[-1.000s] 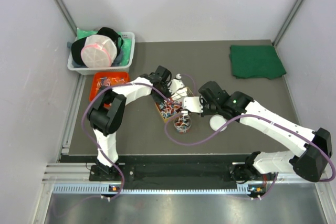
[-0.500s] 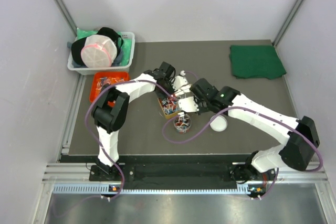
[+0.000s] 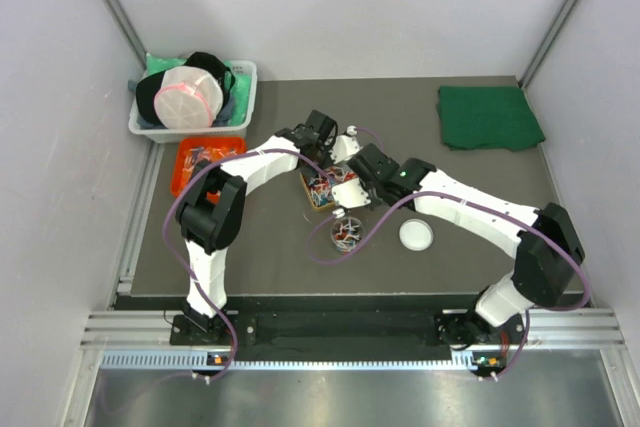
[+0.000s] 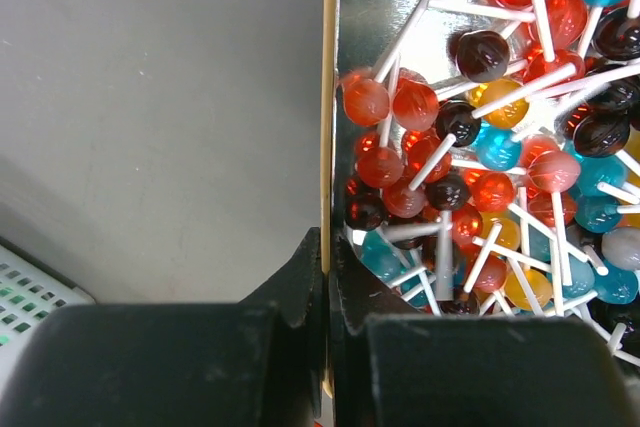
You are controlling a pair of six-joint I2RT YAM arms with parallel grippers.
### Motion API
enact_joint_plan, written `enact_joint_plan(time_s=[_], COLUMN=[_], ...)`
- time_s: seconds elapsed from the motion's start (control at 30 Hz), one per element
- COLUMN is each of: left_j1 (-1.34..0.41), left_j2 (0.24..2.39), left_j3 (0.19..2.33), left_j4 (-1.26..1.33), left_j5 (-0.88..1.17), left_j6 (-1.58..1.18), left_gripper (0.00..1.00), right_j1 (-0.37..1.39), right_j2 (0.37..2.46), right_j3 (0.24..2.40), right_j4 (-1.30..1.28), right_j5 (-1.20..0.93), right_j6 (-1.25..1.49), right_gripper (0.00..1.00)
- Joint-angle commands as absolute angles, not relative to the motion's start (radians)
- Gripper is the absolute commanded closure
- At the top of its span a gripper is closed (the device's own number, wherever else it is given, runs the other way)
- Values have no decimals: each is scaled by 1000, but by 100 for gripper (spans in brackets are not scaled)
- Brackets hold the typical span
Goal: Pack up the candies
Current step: Pick up the storage box at the center of the board, then scoop the fake candies from the storage box.
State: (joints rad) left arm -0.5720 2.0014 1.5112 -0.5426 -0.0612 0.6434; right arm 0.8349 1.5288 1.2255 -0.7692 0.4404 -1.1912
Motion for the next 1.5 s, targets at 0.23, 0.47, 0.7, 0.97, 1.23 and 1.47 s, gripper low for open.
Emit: enact_joint_plan(time_s=[0.23,0.47,0.7,0.97,1.23,1.47], left_j1=[-601,-606,-612,-623,-624,-624], left_j2=[1986,1983,1977,1976,1971,1973], left_j3=[1560,1571,1574,1580,1574,1572], left_j4=[-515,-520,-525,-526,-526,-523], left_j5=[-28,-15,-5,-5,-5,24], left_j6=[686,684,673,664,663,657], left_gripper=[100,100,100,100,100,100], right_j1=[776,772,776,810,821,790], right_j2=[1631,1677,1732,1779,1741,1736], right_j3=[1301,1285,1295,1315,1331,1376], right_j4=[-589,-511,-480,-500,-670,-750], right_j5=[557,618,655,626,528,388], right_j6=[-1270,-1342,-1419,-1453,-1436,-1405], right_gripper=[100,100,100,100,100,100])
